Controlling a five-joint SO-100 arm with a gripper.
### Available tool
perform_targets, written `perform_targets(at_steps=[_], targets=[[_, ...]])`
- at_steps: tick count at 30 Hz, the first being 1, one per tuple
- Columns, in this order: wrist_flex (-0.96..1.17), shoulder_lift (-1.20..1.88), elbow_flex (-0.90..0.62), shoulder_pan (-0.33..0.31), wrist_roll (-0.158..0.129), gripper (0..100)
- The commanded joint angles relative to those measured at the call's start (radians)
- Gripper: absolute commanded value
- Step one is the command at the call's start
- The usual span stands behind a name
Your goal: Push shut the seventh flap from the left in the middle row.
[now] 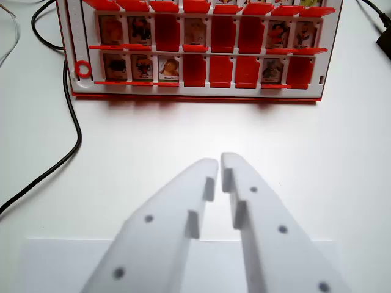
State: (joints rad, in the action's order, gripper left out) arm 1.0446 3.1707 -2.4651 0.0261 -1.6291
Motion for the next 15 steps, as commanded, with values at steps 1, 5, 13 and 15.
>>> perform_targets(at_steps=[1, 5, 13, 15], targets=[[-0.023, 0.006, 0.049, 0.000, -0.005, 0], [-0.025, 0.005, 0.048, 0.000, -0.005, 0], [-0.026, 0.003, 0.044, 0.000, -0.005, 0], [-0.028, 0.003, 0.043, -0.002, -0.005, 0]])
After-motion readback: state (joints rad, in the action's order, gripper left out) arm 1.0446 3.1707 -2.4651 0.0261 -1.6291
